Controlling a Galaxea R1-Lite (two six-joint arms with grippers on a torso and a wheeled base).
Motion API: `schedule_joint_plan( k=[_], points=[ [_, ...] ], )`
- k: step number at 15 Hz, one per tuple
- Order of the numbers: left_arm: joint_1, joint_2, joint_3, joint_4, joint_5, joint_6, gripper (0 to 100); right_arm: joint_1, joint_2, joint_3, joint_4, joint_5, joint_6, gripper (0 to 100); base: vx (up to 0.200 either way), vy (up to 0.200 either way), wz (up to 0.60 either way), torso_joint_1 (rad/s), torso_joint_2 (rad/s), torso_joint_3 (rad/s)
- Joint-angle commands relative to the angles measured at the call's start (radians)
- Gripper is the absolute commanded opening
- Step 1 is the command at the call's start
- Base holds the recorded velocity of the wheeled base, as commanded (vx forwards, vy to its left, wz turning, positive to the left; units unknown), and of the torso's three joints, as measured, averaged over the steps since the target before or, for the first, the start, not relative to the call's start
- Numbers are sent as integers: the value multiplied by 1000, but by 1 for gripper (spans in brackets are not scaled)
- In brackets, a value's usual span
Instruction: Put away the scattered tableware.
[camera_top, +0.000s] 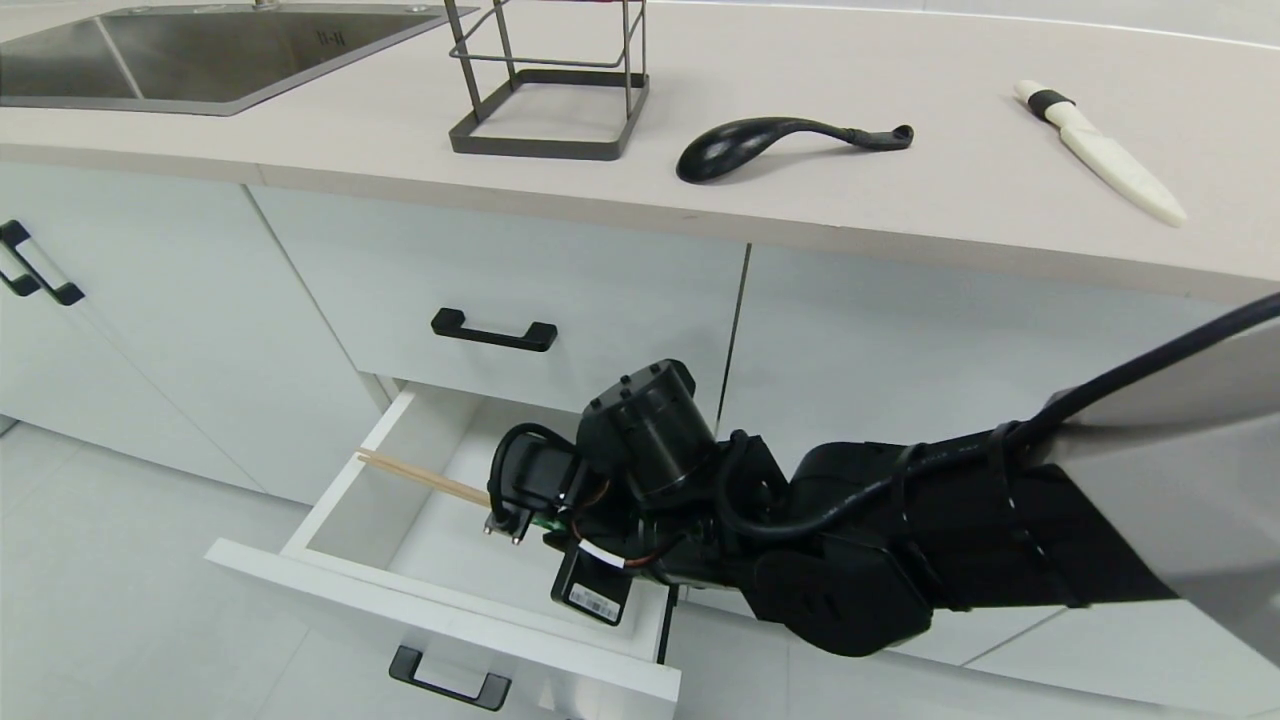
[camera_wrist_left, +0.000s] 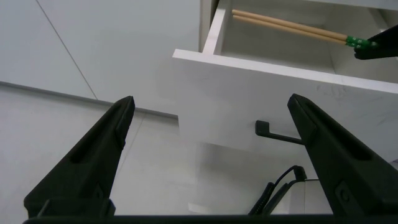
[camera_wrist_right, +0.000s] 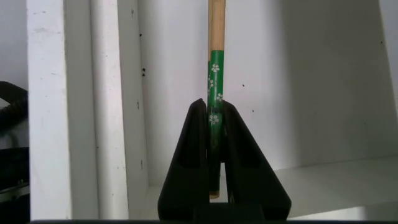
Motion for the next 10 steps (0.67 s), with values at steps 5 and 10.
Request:
schedule_joint_plan(
  k=[5,10],
  points=[
    [0,2,0,0,0,0,100,-8,78,-147,104,-37,-8,0,0,0,0,0,0,0],
    [0,2,0,0,0,0,100,-25,138,-198,130,-40,-5,0,0,0,0,0,0,0]
  ],
)
